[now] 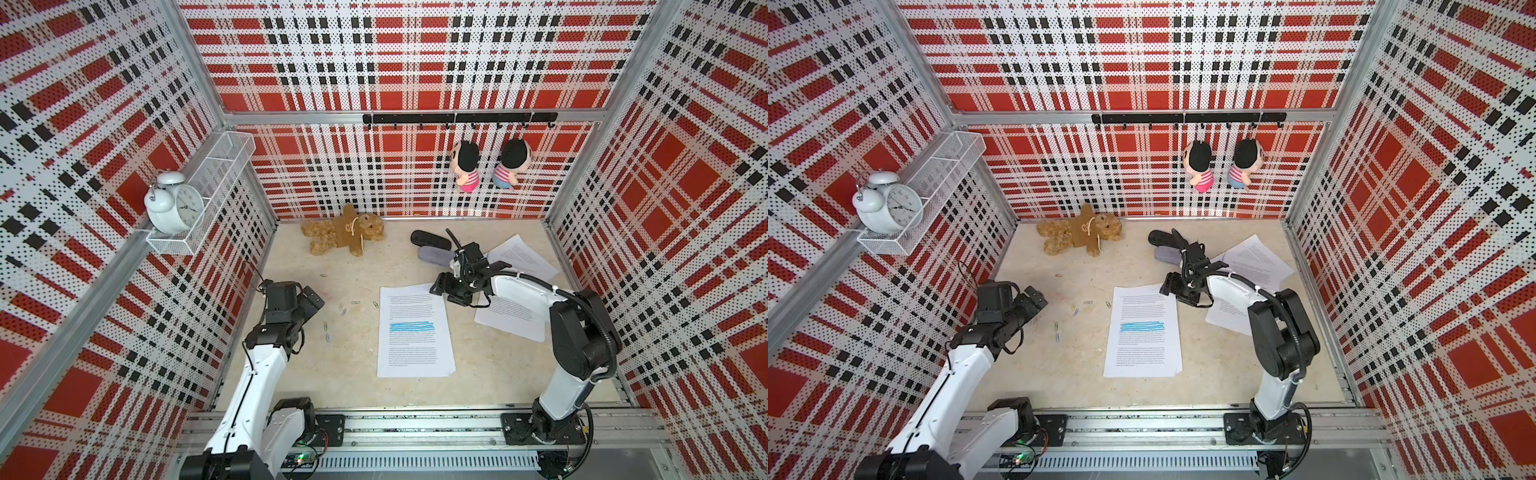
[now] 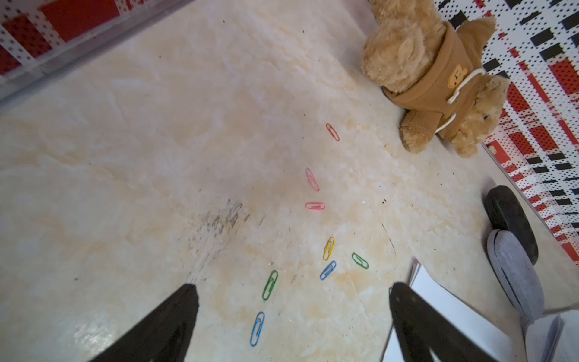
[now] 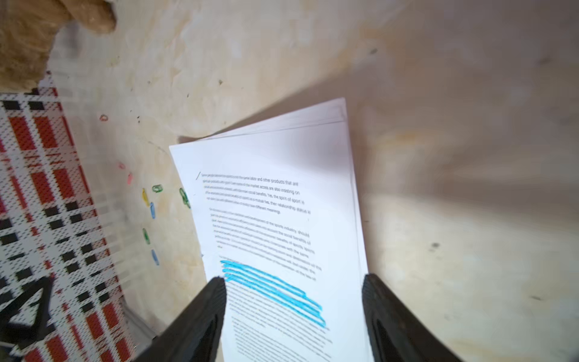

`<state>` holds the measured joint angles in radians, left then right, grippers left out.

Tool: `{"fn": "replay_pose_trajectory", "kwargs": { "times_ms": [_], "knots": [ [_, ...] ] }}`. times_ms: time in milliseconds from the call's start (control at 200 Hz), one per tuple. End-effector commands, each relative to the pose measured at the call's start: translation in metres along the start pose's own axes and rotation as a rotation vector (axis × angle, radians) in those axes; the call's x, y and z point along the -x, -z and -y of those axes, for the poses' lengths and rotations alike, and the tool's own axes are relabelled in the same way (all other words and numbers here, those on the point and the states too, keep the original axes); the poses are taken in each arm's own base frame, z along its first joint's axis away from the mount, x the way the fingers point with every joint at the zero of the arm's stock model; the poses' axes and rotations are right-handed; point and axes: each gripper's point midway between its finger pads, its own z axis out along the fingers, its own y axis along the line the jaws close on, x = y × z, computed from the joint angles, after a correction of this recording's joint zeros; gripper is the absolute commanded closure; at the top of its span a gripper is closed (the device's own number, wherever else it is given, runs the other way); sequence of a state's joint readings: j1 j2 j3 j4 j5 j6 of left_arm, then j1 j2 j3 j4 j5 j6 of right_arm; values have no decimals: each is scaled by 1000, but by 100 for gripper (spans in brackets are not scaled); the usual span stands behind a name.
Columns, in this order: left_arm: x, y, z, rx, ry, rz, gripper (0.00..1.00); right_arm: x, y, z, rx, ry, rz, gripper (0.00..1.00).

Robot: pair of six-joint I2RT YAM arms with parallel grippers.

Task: Unclip the paperclips from the documents
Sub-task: Place the document at the center of the board, then reset both arms

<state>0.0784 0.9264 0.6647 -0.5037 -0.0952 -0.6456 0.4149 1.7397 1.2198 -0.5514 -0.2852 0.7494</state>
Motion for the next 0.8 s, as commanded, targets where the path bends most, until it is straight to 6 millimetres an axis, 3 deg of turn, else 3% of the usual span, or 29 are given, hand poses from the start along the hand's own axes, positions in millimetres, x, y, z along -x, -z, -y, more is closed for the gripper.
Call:
{"fn": "replay_pose_trajectory", "kwargs": {
  "times_ms": [0, 185, 271, 331, 416, 556, 676, 797],
  "knots": [
    [18, 9, -8, 58, -41, 59, 2, 20, 69, 47, -203, 26, 92, 26],
    [40, 16, 1, 29, -71, 147, 2, 64, 174, 56, -286, 133, 390, 18],
    [43, 11, 3, -10, -106, 209, 2, 71, 198, 61, -301, 176, 542, 10],
    [44, 8, 6, -63, -142, 286, 2, 72, 205, 72, -312, 178, 647, 2],
    [37, 6, 19, -169, -343, 410, 2, 70, 208, 102, -336, 141, 809, 0],
    [31, 10, 13, -269, -354, 666, 2, 60, 200, 127, -331, 230, 1085, 0],
    [27, 11, 4, -328, -312, 757, 2, 54, 167, 154, -420, 312, 1097, 0],
    [38, -12, 26, -354, -384, 717, 2, 63, 130, 164, -448, 379, 1053, 0]
  ]
}}
